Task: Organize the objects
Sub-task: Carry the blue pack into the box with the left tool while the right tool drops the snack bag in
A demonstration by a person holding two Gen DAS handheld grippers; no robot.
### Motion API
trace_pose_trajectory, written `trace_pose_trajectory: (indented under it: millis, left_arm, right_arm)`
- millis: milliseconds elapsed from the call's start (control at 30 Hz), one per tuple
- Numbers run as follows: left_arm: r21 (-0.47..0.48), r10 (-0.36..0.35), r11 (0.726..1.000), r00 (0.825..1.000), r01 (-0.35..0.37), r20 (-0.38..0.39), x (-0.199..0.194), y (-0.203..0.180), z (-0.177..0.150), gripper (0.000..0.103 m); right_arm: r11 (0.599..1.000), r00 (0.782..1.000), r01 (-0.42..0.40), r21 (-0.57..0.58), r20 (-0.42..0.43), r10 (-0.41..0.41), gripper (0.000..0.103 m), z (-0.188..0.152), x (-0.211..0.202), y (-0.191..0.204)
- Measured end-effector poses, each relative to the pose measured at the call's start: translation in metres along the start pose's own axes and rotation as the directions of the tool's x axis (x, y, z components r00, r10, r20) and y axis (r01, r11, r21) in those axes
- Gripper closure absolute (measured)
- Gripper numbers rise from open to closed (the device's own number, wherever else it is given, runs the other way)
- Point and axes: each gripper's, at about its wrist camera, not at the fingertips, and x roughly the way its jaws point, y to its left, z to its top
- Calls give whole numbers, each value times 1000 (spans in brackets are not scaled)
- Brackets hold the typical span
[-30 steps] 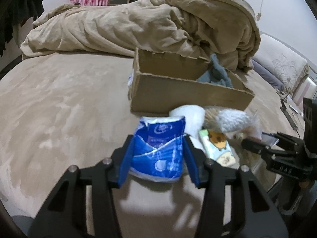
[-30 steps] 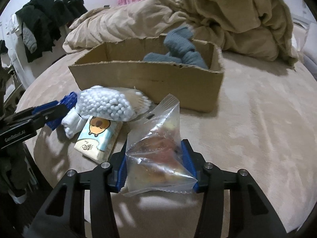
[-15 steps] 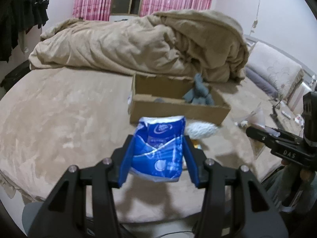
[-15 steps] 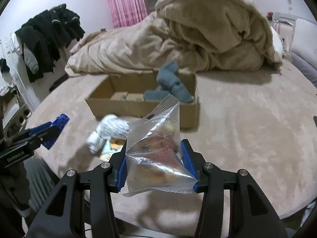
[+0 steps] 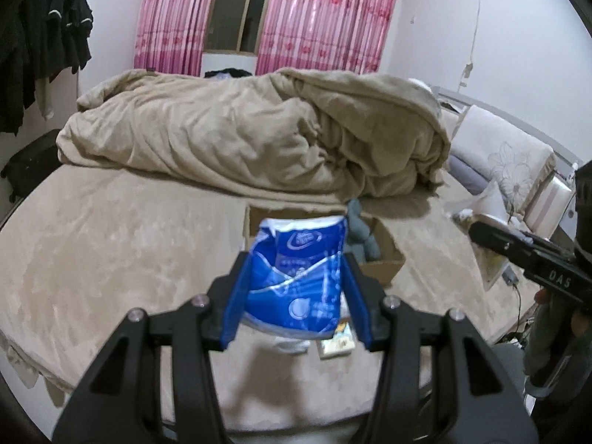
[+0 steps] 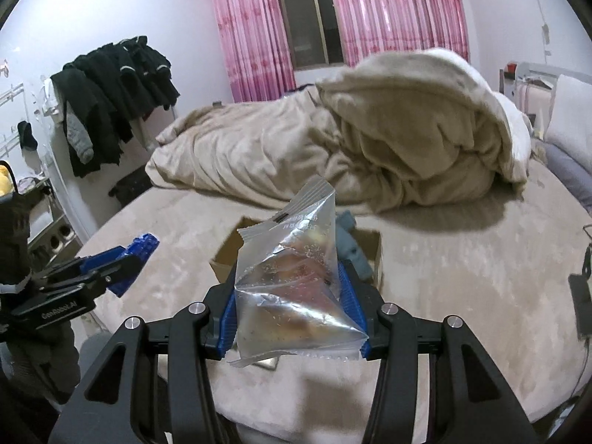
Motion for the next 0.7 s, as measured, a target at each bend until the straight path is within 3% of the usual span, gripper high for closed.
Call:
trace_pose_trajectory:
  millis: [333,700]
  left_arm:
    - [16,1,1000,999,-1,35,22,7,43,53]
    - [4,13,1000,997,-13,-75,130,25,41,53]
  right_arm:
    - [999,1000,-23,-32,-4,23,51,44,28,3]
    - [997,993,-62,-37,-105,58,51,50,123,-8]
